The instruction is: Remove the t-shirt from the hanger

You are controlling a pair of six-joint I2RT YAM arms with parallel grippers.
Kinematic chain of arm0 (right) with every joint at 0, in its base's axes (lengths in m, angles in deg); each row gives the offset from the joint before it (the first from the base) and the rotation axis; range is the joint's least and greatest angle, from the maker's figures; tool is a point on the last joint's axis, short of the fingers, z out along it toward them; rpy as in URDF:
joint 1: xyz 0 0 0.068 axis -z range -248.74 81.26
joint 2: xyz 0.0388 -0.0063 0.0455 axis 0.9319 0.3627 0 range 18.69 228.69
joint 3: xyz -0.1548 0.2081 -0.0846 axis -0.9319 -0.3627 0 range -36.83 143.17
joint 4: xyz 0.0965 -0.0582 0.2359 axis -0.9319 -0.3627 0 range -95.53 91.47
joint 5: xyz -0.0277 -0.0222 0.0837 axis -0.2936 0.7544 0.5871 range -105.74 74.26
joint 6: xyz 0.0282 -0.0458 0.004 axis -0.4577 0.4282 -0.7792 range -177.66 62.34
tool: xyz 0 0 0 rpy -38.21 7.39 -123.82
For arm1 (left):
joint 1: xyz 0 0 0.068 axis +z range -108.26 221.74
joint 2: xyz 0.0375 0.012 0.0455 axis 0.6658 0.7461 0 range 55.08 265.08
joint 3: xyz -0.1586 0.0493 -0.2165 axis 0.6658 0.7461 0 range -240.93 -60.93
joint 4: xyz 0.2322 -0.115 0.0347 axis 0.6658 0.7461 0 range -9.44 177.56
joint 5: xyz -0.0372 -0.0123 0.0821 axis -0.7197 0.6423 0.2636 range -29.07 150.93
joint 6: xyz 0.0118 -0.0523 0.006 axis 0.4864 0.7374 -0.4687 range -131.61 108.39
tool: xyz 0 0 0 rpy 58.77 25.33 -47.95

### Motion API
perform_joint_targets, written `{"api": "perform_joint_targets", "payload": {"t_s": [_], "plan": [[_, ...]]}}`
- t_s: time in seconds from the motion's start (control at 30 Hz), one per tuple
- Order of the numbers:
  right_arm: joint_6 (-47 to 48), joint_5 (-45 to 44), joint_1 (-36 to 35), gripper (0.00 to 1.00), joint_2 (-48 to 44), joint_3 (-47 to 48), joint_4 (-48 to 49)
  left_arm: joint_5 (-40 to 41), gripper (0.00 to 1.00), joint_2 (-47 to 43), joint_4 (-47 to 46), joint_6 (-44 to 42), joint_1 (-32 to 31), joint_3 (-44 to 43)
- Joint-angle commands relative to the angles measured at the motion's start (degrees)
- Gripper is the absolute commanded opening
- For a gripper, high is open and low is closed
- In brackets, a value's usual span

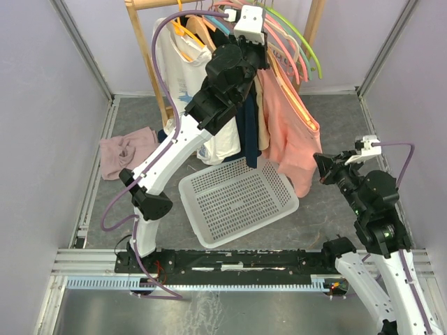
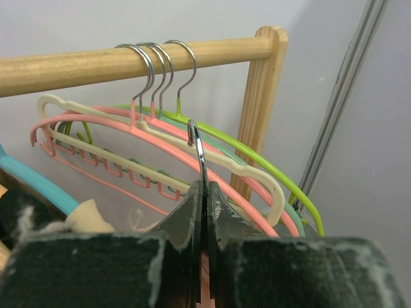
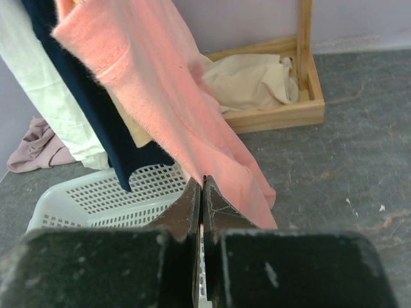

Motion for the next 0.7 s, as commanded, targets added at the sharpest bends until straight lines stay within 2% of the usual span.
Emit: {"api": "perform_joint_targets", "payload": {"t_s": [0.0,0.67], "plan": [[-2.2,-4.99,0.01,0.02,-1.63,-2.95,-7.33,3.8,0.03,-3.48,-5.66,1.65,0.89,-4.01],[-5.6,-6.44,0.04,0.02,-5.81,-8.74,-8.91,5.14,0.03,-4.45,-7.42,1.83,0.95,-4.18]]}}
